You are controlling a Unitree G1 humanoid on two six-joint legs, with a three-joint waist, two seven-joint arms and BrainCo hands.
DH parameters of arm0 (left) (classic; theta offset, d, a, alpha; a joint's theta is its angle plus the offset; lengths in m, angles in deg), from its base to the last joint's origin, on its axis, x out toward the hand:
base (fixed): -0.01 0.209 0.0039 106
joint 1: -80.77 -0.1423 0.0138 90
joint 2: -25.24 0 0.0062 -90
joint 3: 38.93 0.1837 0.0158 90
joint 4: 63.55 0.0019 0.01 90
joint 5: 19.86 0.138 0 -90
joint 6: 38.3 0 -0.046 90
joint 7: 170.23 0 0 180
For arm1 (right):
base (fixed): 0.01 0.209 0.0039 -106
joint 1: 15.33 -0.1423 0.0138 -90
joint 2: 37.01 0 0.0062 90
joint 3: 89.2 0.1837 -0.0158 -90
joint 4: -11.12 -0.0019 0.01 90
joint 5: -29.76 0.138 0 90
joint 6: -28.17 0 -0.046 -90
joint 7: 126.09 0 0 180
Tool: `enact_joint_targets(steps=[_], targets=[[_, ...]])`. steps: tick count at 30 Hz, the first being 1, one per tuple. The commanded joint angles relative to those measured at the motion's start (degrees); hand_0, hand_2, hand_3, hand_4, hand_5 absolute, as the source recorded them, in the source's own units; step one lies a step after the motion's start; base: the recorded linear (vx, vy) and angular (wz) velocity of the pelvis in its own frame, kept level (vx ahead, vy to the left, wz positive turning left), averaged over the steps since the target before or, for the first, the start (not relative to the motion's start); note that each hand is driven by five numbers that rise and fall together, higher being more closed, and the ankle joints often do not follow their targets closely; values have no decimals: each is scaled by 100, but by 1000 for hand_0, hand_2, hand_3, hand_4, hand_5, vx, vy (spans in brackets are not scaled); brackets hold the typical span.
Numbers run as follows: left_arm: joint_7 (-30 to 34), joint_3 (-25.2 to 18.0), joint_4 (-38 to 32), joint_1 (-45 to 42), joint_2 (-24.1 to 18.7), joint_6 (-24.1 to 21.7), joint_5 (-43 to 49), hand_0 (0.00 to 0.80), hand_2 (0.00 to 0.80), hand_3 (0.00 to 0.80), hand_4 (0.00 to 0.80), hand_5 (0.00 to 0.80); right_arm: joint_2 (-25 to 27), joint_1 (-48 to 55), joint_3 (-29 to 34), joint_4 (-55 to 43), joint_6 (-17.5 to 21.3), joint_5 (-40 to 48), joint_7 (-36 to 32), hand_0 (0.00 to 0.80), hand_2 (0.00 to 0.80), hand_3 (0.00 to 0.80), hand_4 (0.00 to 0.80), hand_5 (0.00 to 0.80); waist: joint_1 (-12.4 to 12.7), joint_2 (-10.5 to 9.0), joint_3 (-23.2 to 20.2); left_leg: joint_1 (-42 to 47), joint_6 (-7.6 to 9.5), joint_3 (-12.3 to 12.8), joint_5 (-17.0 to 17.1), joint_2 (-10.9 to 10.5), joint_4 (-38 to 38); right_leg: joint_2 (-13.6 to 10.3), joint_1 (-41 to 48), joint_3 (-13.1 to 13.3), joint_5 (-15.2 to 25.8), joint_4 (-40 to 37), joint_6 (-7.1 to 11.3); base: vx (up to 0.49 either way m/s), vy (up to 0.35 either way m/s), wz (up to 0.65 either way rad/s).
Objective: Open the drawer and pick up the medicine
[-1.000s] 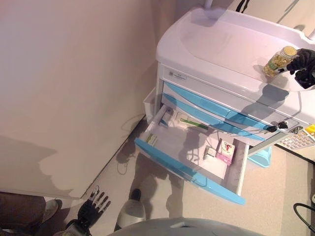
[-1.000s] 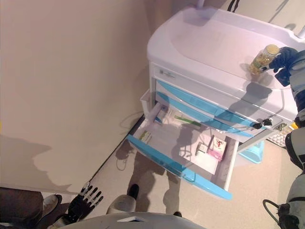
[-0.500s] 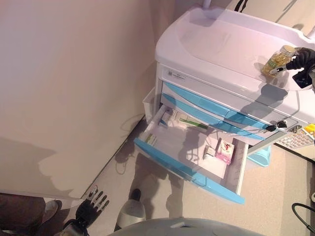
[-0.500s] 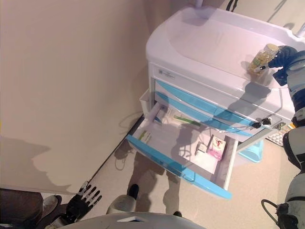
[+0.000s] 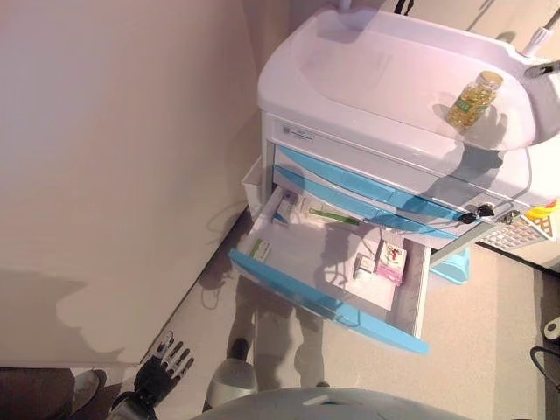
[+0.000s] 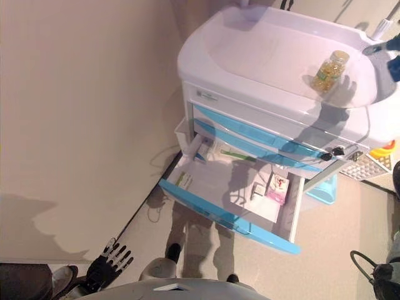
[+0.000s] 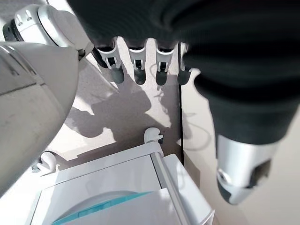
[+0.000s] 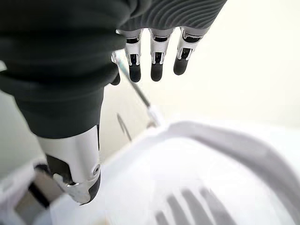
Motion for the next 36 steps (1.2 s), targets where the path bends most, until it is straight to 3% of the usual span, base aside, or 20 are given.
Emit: enact_joint_targets(steps=[1,7,10,16,22,30,36], targets=[[65,259,-109,-103,-180,-17,-177,0,0,0,0,0,423,-659,-784,-510,189,280,341,0,0,0,0,0,23,-105,-333,-133,0,-97,-622,-51,293,-241,-343,-164,165,266,222,-27,-7,-6],[143,220,-171,-127,-138,-106,-3,0,0,0,0,0,537,-592,-538,-1367,357,597,598,0,0,0,0,0,-125,-102,-391,-117,-14,4,-619,-35,261,-230,-405,-76,181,263,234,-30,-6,-9],[150,189,-294,-139,-87,-219,257,0,0,0,0,0,640,-105,28,-2262,314,832,804,0,0,0,0,0,-249,-69,-398,-98,-15,81,-622,-22,241,-215,-441,-4,185,264,243,-46,-4,-13],[195,258,-603,-116,77,-711,1247,0,0,0,0,0,571,2347,2306,-4181,427,1147,1169,0,0,0,0,0,-598,59,-389,-61,-20,246,-627,18,190,-195,-507,171,172,271,263,-51,9,-11],[243,750,-661,12,-49,-1361,2893,0,0,0,0,0,-103,4729,4111,-5152,1174,1218,1187,0,0,0,0,0,-930,175,-370,-6,-39,434,-623,86,144,-202,-580,316,186,289,298,-44,19,-16],[-8,1545,-782,491,-313,-1671,4035,0,0,0,0,0,-1269,6392,4616,-5816,1818,1135,898,0,0,0,0,0,-1356,374,-313,111,-64,777,-684,142,172,-223,-650,541,220,292,364,-19,29,-21],[-192,2073,-601,849,-319,-1678,4708,0,0,0,0,0,-1672,6952,4602,-5883,2040,1187,561,0,0,0,0,0,-1649,459,-281,211,-50,1035,-747,175,222,-222,-698,692,258,290,415,10,3,-16]])
